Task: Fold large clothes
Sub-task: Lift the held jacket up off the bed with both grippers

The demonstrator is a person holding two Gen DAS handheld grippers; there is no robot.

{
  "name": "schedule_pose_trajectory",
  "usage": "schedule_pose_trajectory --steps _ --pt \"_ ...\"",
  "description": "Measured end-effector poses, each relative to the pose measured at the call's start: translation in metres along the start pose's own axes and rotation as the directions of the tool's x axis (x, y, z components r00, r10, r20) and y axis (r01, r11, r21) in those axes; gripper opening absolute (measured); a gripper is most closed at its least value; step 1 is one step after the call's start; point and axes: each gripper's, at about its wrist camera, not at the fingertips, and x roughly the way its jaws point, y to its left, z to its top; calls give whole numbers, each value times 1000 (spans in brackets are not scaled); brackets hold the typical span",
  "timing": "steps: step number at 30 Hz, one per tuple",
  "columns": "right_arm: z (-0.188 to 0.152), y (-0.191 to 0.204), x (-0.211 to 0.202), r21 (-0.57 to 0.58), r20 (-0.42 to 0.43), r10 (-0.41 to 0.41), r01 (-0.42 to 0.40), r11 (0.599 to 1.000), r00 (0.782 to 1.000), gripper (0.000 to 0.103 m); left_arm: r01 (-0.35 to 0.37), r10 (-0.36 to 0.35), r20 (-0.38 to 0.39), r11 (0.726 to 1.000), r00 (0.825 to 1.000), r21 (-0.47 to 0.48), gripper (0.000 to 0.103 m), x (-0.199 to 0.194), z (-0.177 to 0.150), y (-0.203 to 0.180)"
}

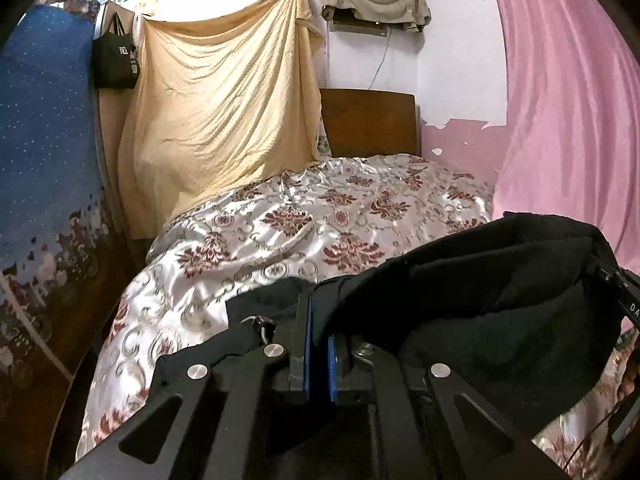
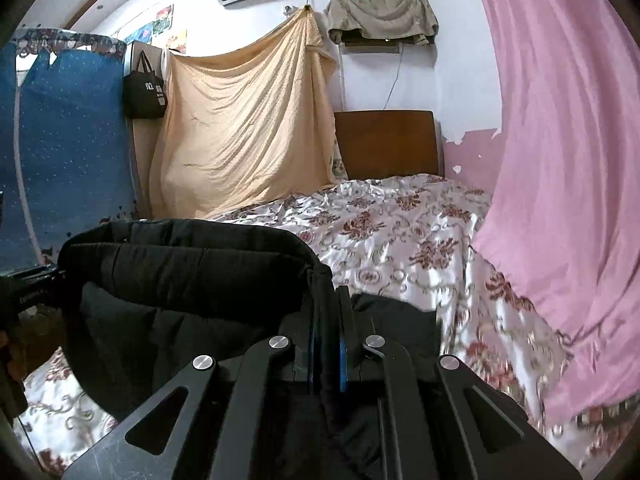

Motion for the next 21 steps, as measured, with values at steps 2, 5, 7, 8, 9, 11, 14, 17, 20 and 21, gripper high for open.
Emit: schedule_pose_trajectory --steps 2,5,7,8,9,11,14,17,20,21 --pt "11 -1 20 -18 -1 -6 6 1000 1000 7 4 -4 -8 1000 1000 -13 7 21 12 1" --pt "27 -3 52 -24 -19 -4 3 1000 1000 7 13 -15 -37 999 999 -30 7 51 25 4" --pt "33 -6 70 -25 -36 1 -2 1000 999 7 20 -22 -62 999 998 -40 7 69 30 7" --pt "37 -8 85 -26 -54 3 -4 1000 999 7 22 -25 -73 999 997 -45 7 78 32 7" --pt "39 -9 96 -25 -68 5 -7 1000 998 7 23 -27 -85 999 996 -48 7 87 34 8" --pt "40 -13 117 -22 -94 8 -10 1000 996 7 22 -27 -102 999 994 -50 7 101 35 8" --pt "40 -14 149 -32 -134 0 -4 999 991 7 8 -14 -124 999 992 -43 7 124 35 6" --pt "38 -14 175 -45 -162 -14 7 999 987 7 -3 -5 -150 999 989 -49 7 148 35 7" --pt "37 -12 195 -57 -181 -30 20 998 983 7 -9 -2 -173 998 985 -64 7 168 34 8" --pt "36 -12 202 -65 -187 -38 26 998 982 7 -12 -1 -184 997 983 -71 7 177 33 9"
